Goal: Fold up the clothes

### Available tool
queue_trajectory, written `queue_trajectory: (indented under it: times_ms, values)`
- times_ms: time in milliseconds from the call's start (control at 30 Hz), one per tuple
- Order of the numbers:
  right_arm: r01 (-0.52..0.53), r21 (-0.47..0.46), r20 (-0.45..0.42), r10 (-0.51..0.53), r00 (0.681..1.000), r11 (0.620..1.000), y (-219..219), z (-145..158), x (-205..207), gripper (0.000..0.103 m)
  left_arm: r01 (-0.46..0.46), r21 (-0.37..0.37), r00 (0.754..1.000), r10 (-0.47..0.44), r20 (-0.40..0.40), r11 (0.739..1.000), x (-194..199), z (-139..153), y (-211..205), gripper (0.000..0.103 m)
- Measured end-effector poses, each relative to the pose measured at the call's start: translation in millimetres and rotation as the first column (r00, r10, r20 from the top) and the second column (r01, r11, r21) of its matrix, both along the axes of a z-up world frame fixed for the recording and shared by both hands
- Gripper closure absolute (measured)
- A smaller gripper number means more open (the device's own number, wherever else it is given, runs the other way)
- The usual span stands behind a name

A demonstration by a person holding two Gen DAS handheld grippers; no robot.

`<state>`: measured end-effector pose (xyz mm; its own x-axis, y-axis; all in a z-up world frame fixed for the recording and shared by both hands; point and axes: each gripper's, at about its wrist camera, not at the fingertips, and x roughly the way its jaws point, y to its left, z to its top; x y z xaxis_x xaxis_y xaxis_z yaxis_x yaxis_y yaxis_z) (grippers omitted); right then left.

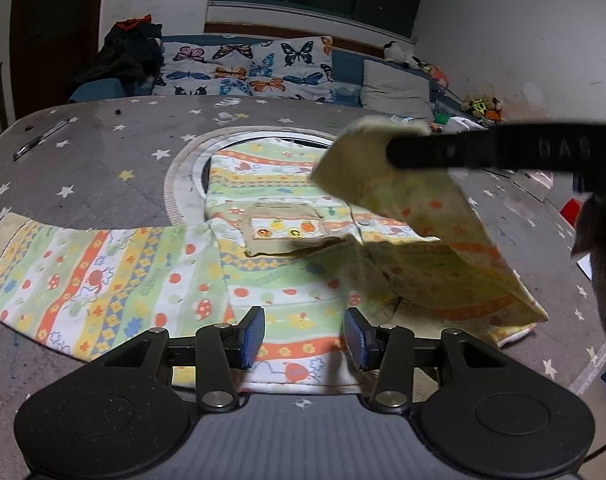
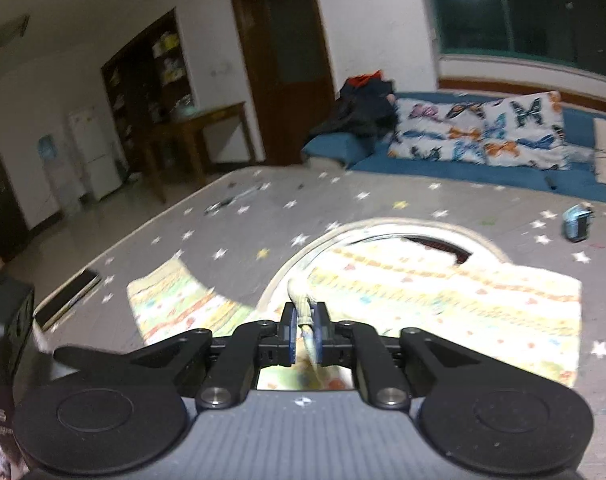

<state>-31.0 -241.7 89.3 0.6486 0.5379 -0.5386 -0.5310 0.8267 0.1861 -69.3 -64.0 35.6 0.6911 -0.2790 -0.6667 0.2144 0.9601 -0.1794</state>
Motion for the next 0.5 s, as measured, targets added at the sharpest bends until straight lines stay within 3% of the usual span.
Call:
queue_trajectory:
  times_ms: [100, 267, 500]
  values:
    - [-0.016, -0.008, -0.002, 0.016, 1.000, 1.000, 2, -3, -7, 0.081, -0.004, -0.002, 1.000, 0.004, 0.001, 1.000, 1, 1, 2, 0.055]
    - [0.001, -0.030, 0.016, -0.001, 1.000, 1.000, -16, 3, -13, 0.080, -0.010, -0.005, 1.000, 0.010, 0.008, 1.000, 1, 5, 4, 0.055]
    - [0.114, -0.163, -0.046, -0.123, 0.991, 0.980, -77, -18, -24, 0.080, -0.038, -0.025, 0.998, 0.039, 0.039, 0.999, 1, 17, 10, 0.055]
